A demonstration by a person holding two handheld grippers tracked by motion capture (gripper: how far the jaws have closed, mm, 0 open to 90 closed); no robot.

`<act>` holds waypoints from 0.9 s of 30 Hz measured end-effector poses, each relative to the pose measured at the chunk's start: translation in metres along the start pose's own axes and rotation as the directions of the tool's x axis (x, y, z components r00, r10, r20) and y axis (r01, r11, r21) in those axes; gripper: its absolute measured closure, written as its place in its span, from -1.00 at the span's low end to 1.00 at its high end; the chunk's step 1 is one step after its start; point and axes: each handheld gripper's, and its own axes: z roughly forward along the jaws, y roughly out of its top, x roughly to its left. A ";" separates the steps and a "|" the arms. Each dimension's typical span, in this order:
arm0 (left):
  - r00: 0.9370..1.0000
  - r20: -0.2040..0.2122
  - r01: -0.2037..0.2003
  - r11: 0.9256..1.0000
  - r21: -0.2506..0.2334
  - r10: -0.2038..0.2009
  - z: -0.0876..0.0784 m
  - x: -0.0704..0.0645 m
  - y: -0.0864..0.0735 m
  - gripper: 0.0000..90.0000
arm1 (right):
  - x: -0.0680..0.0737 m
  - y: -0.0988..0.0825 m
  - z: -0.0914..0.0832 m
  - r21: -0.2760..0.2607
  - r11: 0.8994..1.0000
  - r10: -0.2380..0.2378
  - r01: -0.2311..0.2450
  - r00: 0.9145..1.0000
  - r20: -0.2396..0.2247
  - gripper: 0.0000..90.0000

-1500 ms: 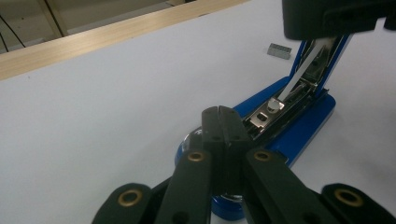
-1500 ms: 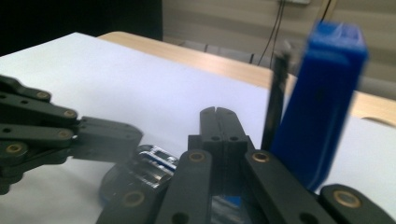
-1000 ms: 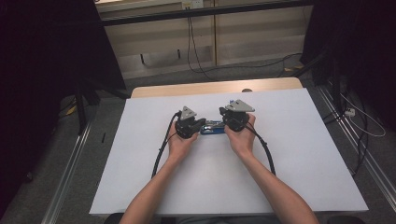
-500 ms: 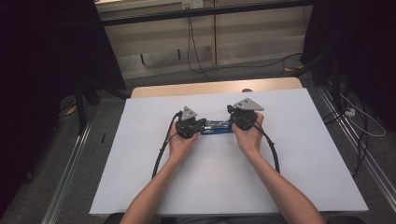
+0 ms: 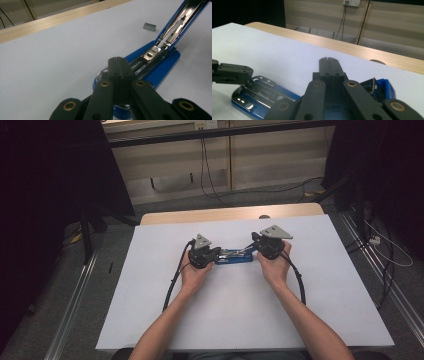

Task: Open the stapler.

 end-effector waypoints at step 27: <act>1.000 0.000 0.004 1.000 0.001 -0.004 0.000 0.000 0.000 1.00 | -0.025 -0.011 -0.016 0.039 0.999 0.005 -0.005 1.000 -0.022 1.00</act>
